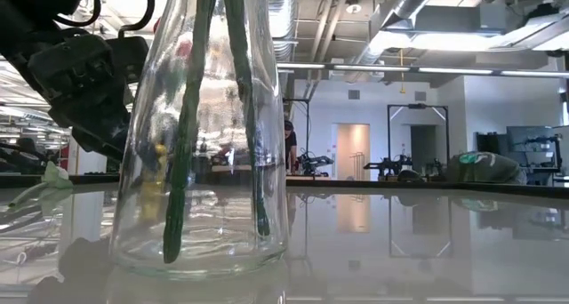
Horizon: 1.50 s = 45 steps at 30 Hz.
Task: Sort flowers into vase by color
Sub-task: Put the bottom white tulip into the transparent vase
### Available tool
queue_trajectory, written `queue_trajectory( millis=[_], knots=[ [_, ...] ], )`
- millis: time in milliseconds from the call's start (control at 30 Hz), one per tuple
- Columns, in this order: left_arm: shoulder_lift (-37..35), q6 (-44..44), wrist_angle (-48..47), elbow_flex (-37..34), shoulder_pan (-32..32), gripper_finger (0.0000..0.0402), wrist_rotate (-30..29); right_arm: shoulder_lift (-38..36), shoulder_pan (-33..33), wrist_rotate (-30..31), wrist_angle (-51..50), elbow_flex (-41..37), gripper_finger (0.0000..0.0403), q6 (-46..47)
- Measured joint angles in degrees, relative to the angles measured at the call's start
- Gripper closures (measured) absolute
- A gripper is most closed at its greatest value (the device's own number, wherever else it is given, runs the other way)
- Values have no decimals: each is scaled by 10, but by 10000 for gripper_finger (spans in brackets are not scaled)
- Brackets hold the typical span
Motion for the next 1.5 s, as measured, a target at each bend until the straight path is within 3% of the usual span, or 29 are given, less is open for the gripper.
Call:
queue_trajectory(
  millis=[133, 233, 267, 533, 733, 900, 1000, 1167, 1333, 1500],
  knots=[
    [0, 7, 0, 0, 0, 189, -15, 87, -32, -186, 294, -44, 385, -86],
    [0, 7, 0, 0, 0, 189, -25, 173, -62, -231, 479, -53, 386, -132],
    [0, 7, 0, 0, 0, 189, -27, 198, -73, -235, 498, -54, 386, -146],
    [0, 7, 11, 0, -6, 189, -24, 203, -167, -242, 495, -53, 386, -92],
    [-1, 50, 50, 0, -8, 189, -27, 136, -214, -266, 489, -64, 386, -108],
    [-2, 112, 131, 0, -1, 189, -28, 68, -268, -327, 446, -89, 386, -73],
    [-2, 148, 172, 0, 0, 189, -29, 63, -293, -375, 434, -92, 386, -32],
    [-2, 173, 205, 0, 0, 189, -29, 114, -271, -452, 496, -91, 386, -4],
    [-2, 197, 233, 0, 1, 189, -28, 187, -226, -453, 497, -57, 386, -31],
    [-2, 218, 246, 0, 1, 189, -51, 279, -191, -454, 497, 39, 386, -51]
  ],
)
